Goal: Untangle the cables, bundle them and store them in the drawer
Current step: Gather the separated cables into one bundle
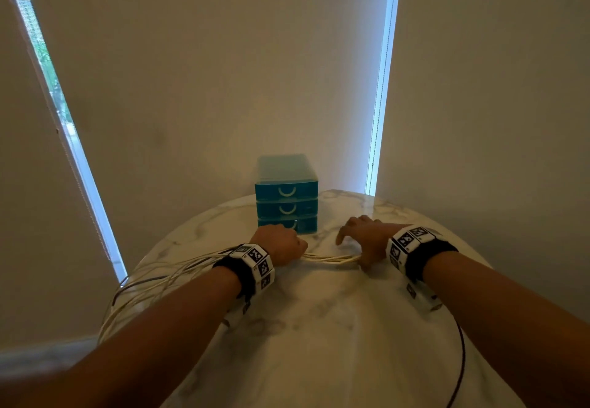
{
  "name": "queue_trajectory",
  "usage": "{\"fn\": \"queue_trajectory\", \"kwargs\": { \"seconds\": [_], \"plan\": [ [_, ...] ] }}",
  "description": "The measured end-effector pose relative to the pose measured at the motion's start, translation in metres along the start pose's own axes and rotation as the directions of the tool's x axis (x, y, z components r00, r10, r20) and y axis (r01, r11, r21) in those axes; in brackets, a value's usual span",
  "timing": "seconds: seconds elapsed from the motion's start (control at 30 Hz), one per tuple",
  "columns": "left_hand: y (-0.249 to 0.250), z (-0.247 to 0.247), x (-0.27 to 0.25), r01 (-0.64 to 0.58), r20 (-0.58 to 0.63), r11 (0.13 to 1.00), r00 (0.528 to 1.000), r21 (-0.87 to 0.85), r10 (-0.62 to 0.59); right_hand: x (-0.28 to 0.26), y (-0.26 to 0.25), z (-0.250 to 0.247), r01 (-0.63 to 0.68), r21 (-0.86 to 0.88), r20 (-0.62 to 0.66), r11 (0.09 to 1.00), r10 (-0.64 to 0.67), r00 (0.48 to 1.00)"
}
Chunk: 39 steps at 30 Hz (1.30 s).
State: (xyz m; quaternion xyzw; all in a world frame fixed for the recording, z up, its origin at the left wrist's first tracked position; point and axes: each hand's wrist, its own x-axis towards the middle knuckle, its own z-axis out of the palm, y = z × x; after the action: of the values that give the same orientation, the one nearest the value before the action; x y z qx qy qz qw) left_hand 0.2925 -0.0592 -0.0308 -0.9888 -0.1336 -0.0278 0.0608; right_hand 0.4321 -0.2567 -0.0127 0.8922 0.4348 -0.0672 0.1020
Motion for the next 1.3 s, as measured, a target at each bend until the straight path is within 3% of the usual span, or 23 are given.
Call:
{"fn": "queue_trajectory", "kwargs": {
  "seconds": [0.1, 0.23, 0.37, 0.43, 0.53, 0.63, 0.73, 0.8, 0.87, 0.93, 1.03, 1.1, 1.17, 1.3],
  "plan": [
    [0.0, 0.003, 0.004, 0.027, -0.007, 0.999, 1.0, -0.041, -0.027, 0.001, -0.03, -0.014, 0.044, 0.026, 0.093, 0.999, -0.047, 0.995],
    [0.0, -0.004, 0.007, -0.002, -0.009, 0.995, 1.0, -0.102, 0.001, 0.013, -0.083, -0.01, 0.137, 0.368, -0.152, 0.92, -0.085, 0.985],
    [-0.009, -0.01, 0.009, 0.062, 0.033, 0.99, 0.998, -0.128, -0.059, 0.026, -0.109, 0.004, 0.148, 0.465, -0.26, 0.873, -0.025, 0.965],
    [-0.01, -0.015, 0.01, 0.081, 0.065, 0.974, 0.995, -0.212, -0.069, 0.026, -0.11, 0.002, 0.131, 0.408, -0.346, 0.904, 0.02, 0.938],
    [-0.013, -0.023, 0.0, 0.038, 0.143, 0.889, 0.989, -0.457, 0.031, 0.017, -0.101, -0.005, 0.077, 0.188, -0.472, 0.979, 0.021, 0.881],
    [-0.037, -0.023, -0.017, 0.168, 0.312, 0.756, 0.949, -0.633, 0.05, 0.006, -0.07, -0.006, -0.03, 0.09, -0.474, 0.995, 0.07, 0.878],
    [-0.056, -0.04, -0.032, 0.202, 0.402, 0.82, 0.915, -0.536, 0.037, 0.0, -0.052, -0.001, -0.062, 0.046, -0.455, 0.997, 0.076, 0.887],
    [-0.06, -0.069, -0.028, 0.116, 0.295, 0.926, 0.955, -0.36, -0.005, 0.001, -0.055, -0.003, -0.028, 0.009, -0.465, 1.0, 0.029, 0.885],
    [-0.066, -0.097, -0.016, 0.044, 0.086, 0.996, 0.996, -0.08, -0.038, 0.003, -0.057, -0.015, -0.01, -0.042, -0.498, 0.999, -0.012, 0.867],
    [-0.067, -0.112, -0.005, 0.013, -0.113, 0.985, 0.994, 0.174, 0.007, 0.001, -0.05, -0.034, -0.045, -0.129, -0.548, 0.991, -0.034, 0.836],
    [-0.046, -0.092, -0.005, -0.165, -0.082, 0.876, 0.971, 0.453, 0.225, -0.012, -0.029, -0.046, -0.112, -0.278, -0.516, 0.954, -0.049, 0.855],
    [-0.023, -0.059, -0.01, -0.261, -0.031, 0.829, 0.948, 0.494, 0.317, -0.016, -0.023, -0.028, -0.145, -0.332, -0.428, 0.932, -0.012, 0.904],
    [-0.005, -0.035, -0.013, -0.295, 0.021, 0.836, 0.946, 0.463, 0.322, -0.013, -0.019, 0.001, -0.132, -0.297, -0.313, 0.946, 0.034, 0.949],
    [0.001, -0.019, -0.005, -0.266, 0.01, 0.905, 0.96, 0.333, 0.279, -0.013, -0.011, 0.029, -0.162, 0.066, -0.081, 0.985, 0.167, 0.983]
  ]
}}
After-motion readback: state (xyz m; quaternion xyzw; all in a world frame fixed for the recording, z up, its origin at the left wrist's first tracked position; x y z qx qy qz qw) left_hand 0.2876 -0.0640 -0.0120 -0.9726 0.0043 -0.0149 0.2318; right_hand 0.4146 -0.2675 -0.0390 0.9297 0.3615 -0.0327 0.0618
